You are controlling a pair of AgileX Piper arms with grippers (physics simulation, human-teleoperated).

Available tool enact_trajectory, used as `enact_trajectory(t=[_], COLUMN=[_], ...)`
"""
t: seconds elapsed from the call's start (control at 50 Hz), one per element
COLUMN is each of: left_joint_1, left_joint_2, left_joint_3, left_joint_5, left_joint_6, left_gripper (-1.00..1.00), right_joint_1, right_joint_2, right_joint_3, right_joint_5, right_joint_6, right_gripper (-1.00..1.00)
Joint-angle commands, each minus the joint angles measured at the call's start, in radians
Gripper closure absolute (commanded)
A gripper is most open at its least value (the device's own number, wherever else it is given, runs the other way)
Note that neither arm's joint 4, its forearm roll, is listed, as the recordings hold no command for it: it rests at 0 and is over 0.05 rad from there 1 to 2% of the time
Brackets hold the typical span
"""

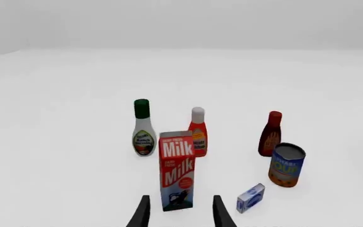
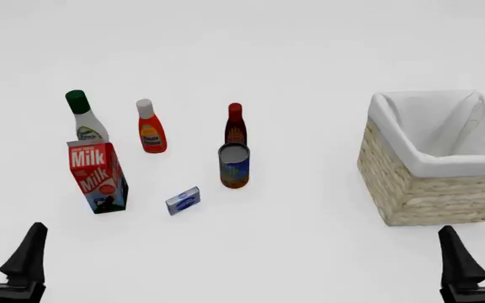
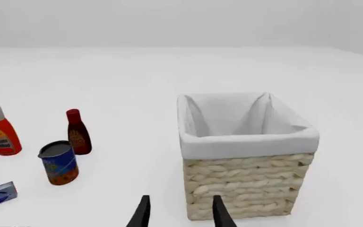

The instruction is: Pick the ketchup and place it in the basket.

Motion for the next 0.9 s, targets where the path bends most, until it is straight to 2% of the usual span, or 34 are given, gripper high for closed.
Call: enact_trajectory(t=[0.02,0.18,0.22,0.4,0.44,0.48,0.52,0.54,0.56,0.66,0.68,0.9], left_joint_1=[-0.001,-0.019,-0.017,-0.028,-0.021,-0.027,-0.011,-0.018,-0.007,-0.031,-0.026,-0.076], left_joint_2=[-0.055,-0.05,-0.026,0.223,0.29,0.311,0.372,0.405,0.42,0.482,0.492,0.624], left_joint_3=[-0.028,-0.054,-0.063,-0.191,-0.213,-0.224,-0.25,-0.276,-0.286,-0.345,-0.354,-0.504], left_joint_5=[0.04,0.088,0.076,-0.001,-0.022,-0.024,-0.032,-0.021,-0.021,-0.008,-0.015,0.059], left_joint_6=[0.075,0.139,0.129,0.157,0.188,0.166,0.185,0.157,0.179,0.18,0.207,0.201], left_gripper=[-1.0,-1.0,-1.0,-1.0,-1.0,-1.0,-1.0,-1.0,-1.0,-1.0,-1.0,-1.0], right_joint_1=[0.011,0.007,0.007,0.001,0.001,0.002,0.002,0.001,0.0,-0.003,-0.002,-0.004], right_joint_2=[-0.013,-0.017,-0.017,-0.018,-0.018,-0.018,-0.018,-0.017,-0.017,-0.018,-0.018,-0.018], right_joint_3=[-0.002,-0.002,-0.002,-0.004,-0.002,-0.003,-0.003,-0.004,-0.004,-0.003,-0.005,-0.004], right_joint_5=[0.015,0.01,0.01,0.003,0.0,0.001,0.0,0.001,0.0,-0.003,-0.001,-0.001], right_joint_6=[-0.007,-0.012,-0.012,-0.014,-0.014,-0.015,-0.014,-0.015,-0.02,-0.025,-0.026,-0.038], right_gripper=[-1.0,-1.0,-1.0,-1.0,-1.0,-1.0,-1.0,-1.0,-1.0,-1.0,-1.0,-1.0])
